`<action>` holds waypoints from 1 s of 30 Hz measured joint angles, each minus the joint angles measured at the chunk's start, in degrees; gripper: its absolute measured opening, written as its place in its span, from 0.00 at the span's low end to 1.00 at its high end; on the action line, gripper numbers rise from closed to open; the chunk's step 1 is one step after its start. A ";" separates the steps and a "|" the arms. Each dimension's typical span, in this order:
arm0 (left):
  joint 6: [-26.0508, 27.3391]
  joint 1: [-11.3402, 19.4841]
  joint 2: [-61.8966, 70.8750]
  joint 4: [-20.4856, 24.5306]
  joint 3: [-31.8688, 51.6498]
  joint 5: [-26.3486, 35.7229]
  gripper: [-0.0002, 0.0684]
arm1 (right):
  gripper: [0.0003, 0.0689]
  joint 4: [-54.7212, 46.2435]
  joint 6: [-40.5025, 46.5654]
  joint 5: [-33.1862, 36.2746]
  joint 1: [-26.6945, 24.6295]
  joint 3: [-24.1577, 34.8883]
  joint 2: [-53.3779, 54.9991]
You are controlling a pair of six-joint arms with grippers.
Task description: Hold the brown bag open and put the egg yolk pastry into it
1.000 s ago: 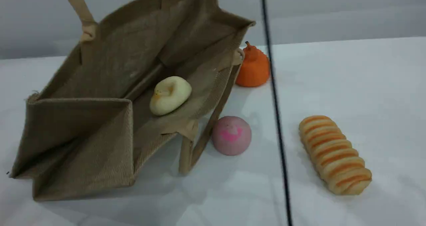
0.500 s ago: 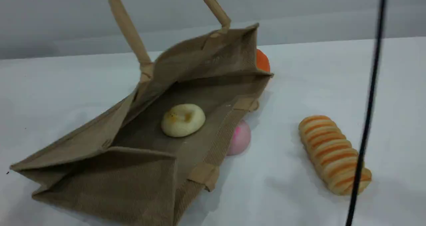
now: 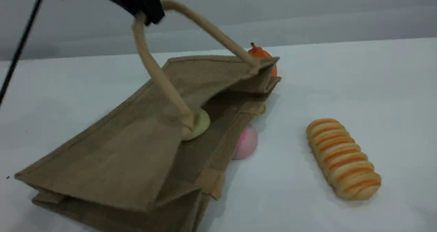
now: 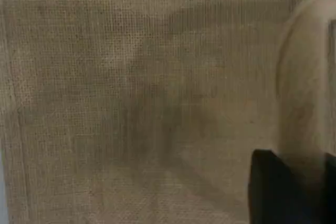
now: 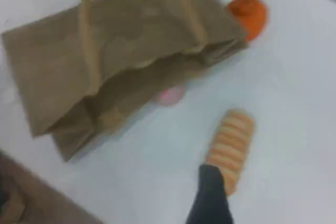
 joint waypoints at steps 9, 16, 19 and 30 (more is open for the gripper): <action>0.17 -2.03 4.14 -0.27 0.00 -1.00 0.54 | 0.69 -8.70 7.29 -0.11 0.00 0.11 -12.79; 1.53 -2.18 0.05 -0.28 -0.05 2.80 0.55 | 0.69 -9.67 8.10 -0.30 0.00 8.00 -22.47; 1.53 -2.18 -2.81 -0.33 -0.05 3.40 0.55 | 0.69 -9.67 8.10 -0.33 0.00 14.11 -27.21; 1.34 -5.95 -15.40 2.04 -0.05 3.42 0.55 | 0.69 -7.75 8.33 -11.16 0.00 39.98 -43.50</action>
